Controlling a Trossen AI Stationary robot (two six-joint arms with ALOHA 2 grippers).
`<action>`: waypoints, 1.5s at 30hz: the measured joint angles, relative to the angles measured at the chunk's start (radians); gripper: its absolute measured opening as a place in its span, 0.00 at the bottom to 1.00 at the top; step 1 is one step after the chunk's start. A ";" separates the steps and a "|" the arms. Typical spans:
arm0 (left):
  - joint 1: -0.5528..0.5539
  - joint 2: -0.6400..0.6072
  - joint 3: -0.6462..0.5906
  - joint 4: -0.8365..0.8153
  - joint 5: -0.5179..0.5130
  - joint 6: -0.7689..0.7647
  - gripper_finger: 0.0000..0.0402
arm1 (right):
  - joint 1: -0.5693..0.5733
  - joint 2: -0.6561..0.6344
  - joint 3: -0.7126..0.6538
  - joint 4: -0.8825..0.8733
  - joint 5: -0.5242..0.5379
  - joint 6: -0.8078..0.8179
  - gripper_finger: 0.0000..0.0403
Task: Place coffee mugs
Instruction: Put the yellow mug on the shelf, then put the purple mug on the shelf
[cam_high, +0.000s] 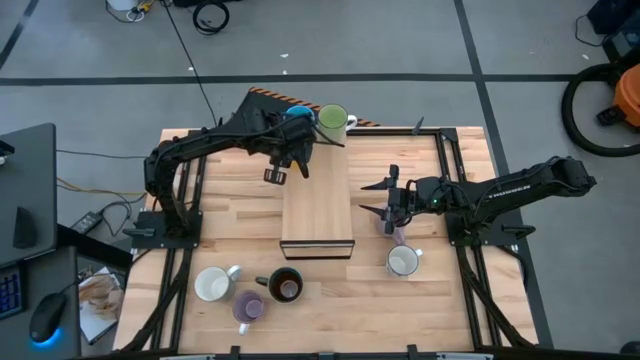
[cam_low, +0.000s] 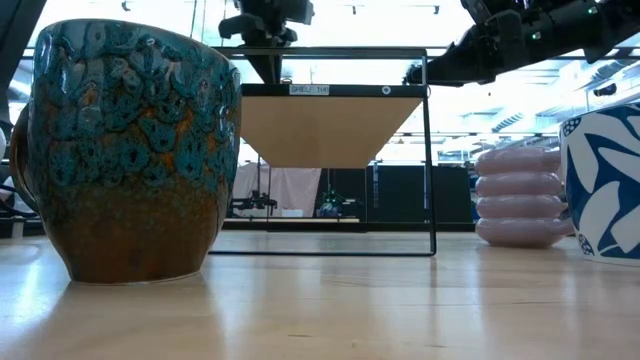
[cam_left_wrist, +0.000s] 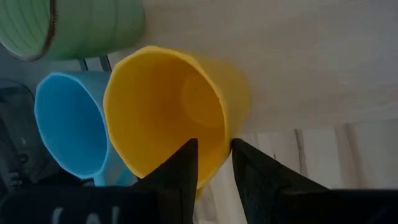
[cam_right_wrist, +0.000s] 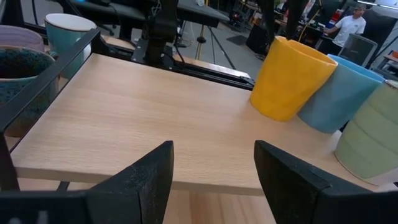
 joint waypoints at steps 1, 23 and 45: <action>0.000 0.000 0.000 0.006 -0.001 0.003 0.26 | 0.000 0.000 0.000 0.001 0.000 0.002 0.57; -0.105 -0.029 -0.001 -0.016 -0.183 -0.175 0.40 | 0.000 0.000 0.000 -0.015 -0.001 0.002 0.57; -0.192 -0.538 -0.677 0.572 0.084 -0.420 0.30 | 0.018 0.003 0.000 -0.128 0.027 0.120 0.57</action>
